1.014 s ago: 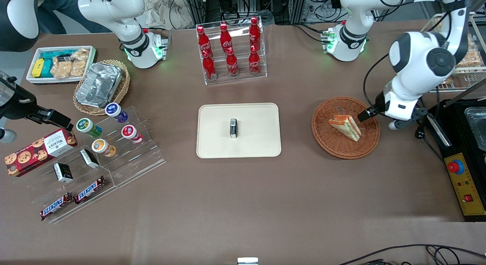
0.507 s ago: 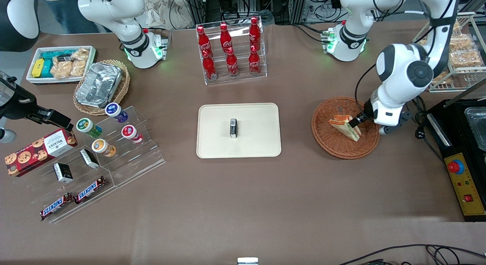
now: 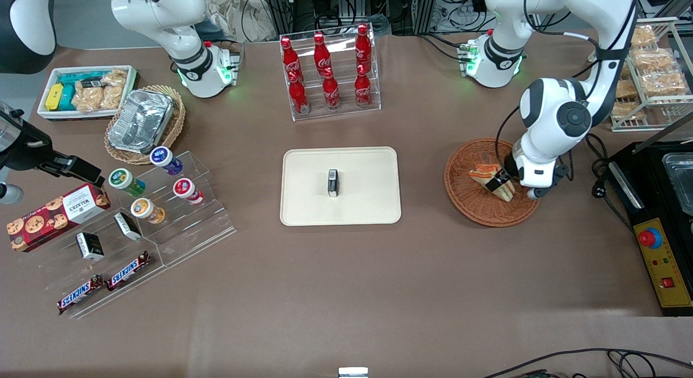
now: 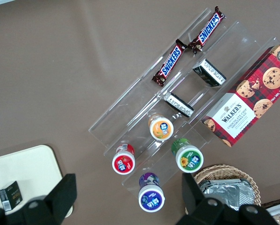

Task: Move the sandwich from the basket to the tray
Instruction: 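Close the left gripper on the sandwich and lift it from the basket, then carry the sandwich to the cream tray and lower it beside the black packet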

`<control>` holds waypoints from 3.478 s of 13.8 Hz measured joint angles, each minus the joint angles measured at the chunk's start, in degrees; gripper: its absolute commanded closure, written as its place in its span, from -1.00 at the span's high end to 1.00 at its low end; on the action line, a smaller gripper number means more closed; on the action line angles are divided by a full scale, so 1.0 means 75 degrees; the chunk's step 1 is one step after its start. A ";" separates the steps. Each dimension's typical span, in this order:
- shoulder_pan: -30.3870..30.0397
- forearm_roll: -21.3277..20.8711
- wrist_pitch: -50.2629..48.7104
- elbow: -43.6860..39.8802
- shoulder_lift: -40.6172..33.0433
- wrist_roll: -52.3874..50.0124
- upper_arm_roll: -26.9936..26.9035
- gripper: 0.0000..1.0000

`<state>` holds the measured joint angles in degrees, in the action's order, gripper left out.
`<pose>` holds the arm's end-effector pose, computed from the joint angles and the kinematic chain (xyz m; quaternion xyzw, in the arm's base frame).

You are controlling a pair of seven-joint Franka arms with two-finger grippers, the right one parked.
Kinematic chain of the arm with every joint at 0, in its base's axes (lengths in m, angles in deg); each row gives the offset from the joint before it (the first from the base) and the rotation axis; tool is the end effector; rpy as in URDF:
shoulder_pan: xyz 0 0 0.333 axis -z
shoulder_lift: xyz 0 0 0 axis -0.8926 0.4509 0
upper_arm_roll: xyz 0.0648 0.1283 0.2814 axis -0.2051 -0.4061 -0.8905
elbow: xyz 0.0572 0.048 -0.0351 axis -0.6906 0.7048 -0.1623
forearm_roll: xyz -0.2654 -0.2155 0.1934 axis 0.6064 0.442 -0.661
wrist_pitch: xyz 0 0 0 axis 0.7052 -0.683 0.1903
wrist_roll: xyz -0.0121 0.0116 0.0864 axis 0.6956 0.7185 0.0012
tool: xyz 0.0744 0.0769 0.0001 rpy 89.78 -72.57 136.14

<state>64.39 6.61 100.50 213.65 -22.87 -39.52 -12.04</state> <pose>0.4738 -0.0840 0.2690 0.9407 0.3377 -0.0247 0.0191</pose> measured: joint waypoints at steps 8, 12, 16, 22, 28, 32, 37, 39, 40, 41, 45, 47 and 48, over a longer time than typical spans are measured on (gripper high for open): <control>0.0129 0.0001 0.1236 0.0671 0.0158 -0.0430 0.0011 -0.77; 0.0130 0.0001 0.0358 0.0305 -0.0134 -0.0491 0.0011 -0.91; 0.0149 -0.0105 -0.2386 -0.1284 -0.0504 -0.0444 0.0015 -0.91; 0.0155 -0.0141 -0.5693 -0.4066 -0.0647 0.0175 0.0005 -0.99; 0.0171 -0.0132 -0.7042 -0.5404 -0.0613 0.0531 0.0350 -1.00; 0.0203 -0.0133 -0.7029 -0.5512 -0.0491 0.0782 0.1140 -0.85; 0.0235 -0.0143 -0.5978 -0.5412 -0.0149 0.1259 0.2247 -0.80; 0.0270 -0.0166 -0.5093 -0.5027 0.0133 0.1278 0.2628 -0.82; 0.0376 -0.0209 -0.4632 -0.4810 0.0295 0.1302 0.2744 -0.87; 0.0593 -0.0336 -0.4242 -0.4645 0.0489 0.1309 0.2789 -0.87; 0.1338 -0.0774 -0.3433 -0.4466 0.1462 0.1323 0.2820 -0.89; 0.1538 -0.0826 -0.3053 -0.4320 0.1882 0.1342 0.2820 -0.90; 0.1578 -0.0845 -0.2626 -0.4121 0.2058 0.1361 0.2819 -0.90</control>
<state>76.23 0.27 80.81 182.74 -7.43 -29.31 9.10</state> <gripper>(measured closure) 0.833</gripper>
